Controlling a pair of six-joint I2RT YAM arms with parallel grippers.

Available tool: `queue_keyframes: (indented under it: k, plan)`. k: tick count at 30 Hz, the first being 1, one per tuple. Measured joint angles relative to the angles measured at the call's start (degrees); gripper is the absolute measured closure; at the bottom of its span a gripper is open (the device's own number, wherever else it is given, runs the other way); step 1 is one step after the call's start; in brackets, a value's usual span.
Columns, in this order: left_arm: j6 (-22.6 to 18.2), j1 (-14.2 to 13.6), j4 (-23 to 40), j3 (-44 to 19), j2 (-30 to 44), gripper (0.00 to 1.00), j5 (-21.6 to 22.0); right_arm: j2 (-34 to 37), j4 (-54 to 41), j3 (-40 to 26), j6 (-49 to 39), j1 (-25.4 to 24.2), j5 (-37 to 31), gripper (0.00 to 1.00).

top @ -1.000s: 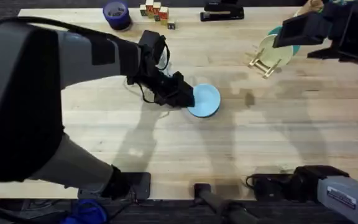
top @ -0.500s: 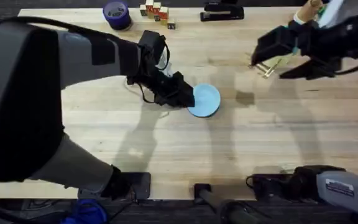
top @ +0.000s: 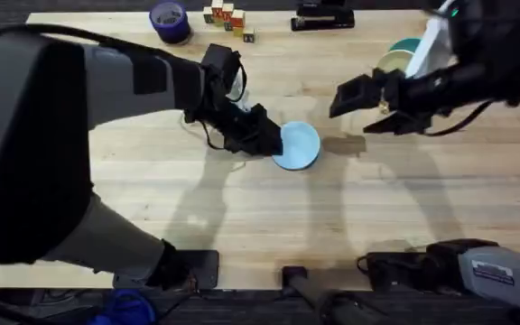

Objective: Pick up the plates from the table one by one and place each into a slot on the dish rack.

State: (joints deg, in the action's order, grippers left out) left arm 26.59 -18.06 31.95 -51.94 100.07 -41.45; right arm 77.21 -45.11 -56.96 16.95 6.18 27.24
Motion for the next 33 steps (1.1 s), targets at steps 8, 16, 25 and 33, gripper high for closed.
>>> queue_keyframes:
  k: [8,16,25,33]
  plan:
    - [-0.02,0.00,-0.05,0.02,0.00,0.960,-0.04,0.00,10.77,7.18,3.46,3.15,2.81,0.007]
    - [-0.26,0.00,-0.33,0.10,0.00,0.960,-0.29,0.00,13.52,8.30,4.76,5.78,2.27,0.007]
    - [-0.76,0.00,-1.13,0.30,0.50,0.960,-1.64,0.58,16.21,8.80,5.55,7.53,1.47,0.007]
    - [-0.91,0.00,-1.18,0.33,0.55,0.960,-1.84,1.55,23.43,15.57,8.44,7.53,1.25,0.007]
